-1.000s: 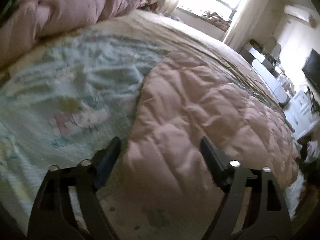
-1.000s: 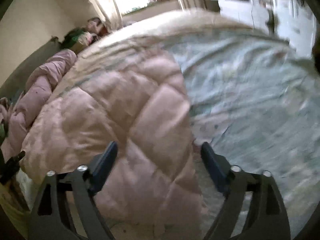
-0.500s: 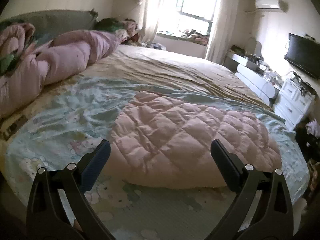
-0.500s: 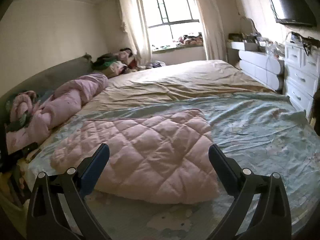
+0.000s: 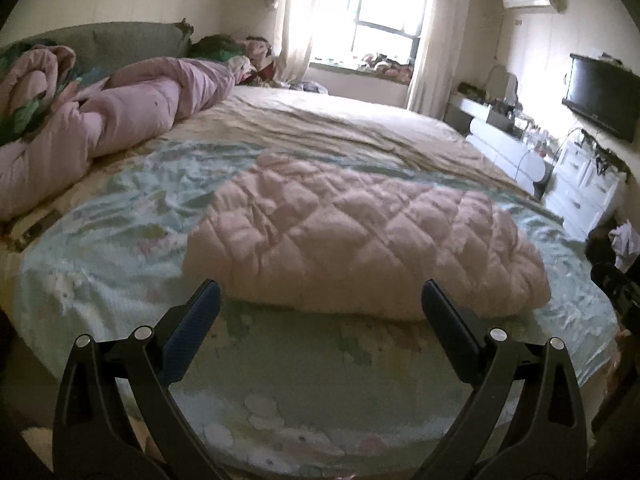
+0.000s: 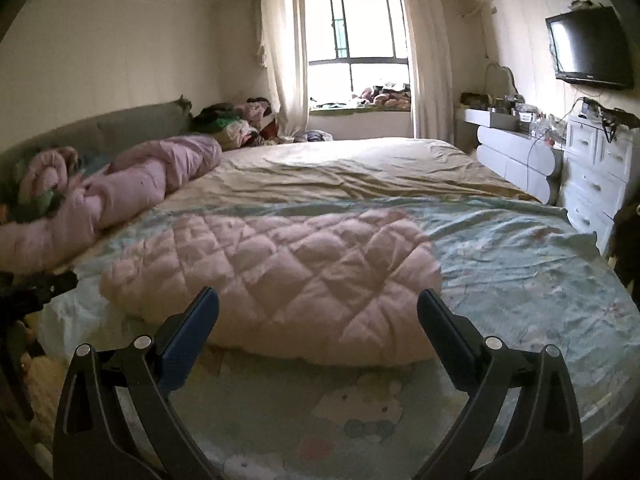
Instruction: Fold large clothes
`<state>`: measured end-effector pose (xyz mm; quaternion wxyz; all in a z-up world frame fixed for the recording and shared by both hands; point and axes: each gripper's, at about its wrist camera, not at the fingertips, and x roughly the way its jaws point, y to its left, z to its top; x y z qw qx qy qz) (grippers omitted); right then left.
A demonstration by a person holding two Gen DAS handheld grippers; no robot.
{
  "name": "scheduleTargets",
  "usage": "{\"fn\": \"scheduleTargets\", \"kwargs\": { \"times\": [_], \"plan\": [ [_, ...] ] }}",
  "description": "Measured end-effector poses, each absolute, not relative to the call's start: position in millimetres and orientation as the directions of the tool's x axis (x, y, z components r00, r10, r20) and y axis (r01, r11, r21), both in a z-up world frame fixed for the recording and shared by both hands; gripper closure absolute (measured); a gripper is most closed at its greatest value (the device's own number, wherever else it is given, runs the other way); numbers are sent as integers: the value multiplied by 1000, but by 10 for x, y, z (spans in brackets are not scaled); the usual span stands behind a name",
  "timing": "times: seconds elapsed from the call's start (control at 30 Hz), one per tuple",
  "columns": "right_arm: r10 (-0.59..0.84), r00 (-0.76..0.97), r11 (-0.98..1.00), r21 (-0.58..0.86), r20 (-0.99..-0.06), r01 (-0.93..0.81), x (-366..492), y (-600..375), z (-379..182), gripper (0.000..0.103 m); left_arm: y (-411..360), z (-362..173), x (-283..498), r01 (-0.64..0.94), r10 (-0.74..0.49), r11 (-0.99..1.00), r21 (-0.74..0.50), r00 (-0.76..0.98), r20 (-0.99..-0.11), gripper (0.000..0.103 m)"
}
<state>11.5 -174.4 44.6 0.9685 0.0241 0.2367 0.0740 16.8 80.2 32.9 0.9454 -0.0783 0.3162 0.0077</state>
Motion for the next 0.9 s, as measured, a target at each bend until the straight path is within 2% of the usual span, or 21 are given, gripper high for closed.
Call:
{"fn": "scheduleTargets", "kwargs": {
  "times": [0.2, 0.9],
  "plan": [
    [171, 832, 984, 132, -527, -118, 154, -1623, 203, 4, 665, 199, 121, -55, -35, 991, -122, 773, -633, 9],
    [220, 808, 975, 135, -546, -175, 89, -1402, 172, 4, 525, 222, 26, -29, -54, 992, -123, 788, -614, 9]
  ]
}}
